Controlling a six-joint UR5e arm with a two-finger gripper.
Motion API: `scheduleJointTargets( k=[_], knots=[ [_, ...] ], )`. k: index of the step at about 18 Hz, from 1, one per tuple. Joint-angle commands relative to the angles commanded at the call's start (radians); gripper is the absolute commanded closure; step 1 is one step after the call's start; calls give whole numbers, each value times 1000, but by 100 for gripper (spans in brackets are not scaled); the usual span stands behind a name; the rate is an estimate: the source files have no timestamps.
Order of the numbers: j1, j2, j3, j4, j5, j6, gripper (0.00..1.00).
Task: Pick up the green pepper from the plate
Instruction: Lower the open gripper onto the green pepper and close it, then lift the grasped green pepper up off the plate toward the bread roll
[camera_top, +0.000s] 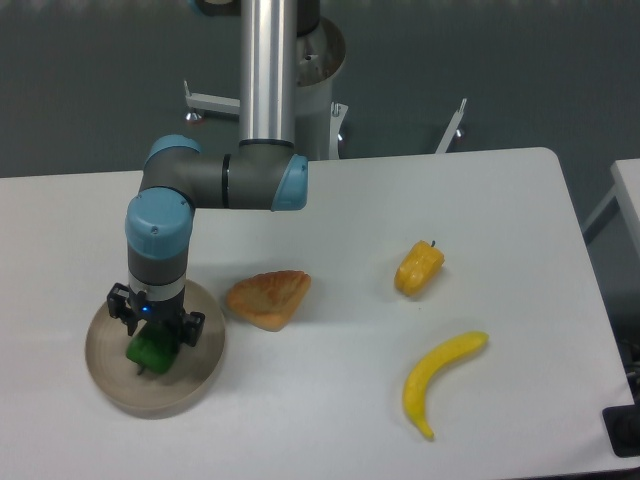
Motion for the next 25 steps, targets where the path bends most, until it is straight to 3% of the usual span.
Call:
scheduleJointTargets(
  k=[6, 9, 14, 16, 25],
  knots=[
    [6, 14, 24, -6, 0, 29, 64],
    [50, 61, 48, -32, 2, 101, 65],
    [187, 112, 144, -251, 3, 326, 65],
    [233, 112, 181, -310, 40, 431, 65],
    [388, 101, 203, -318, 182, 807, 65]
  ],
)
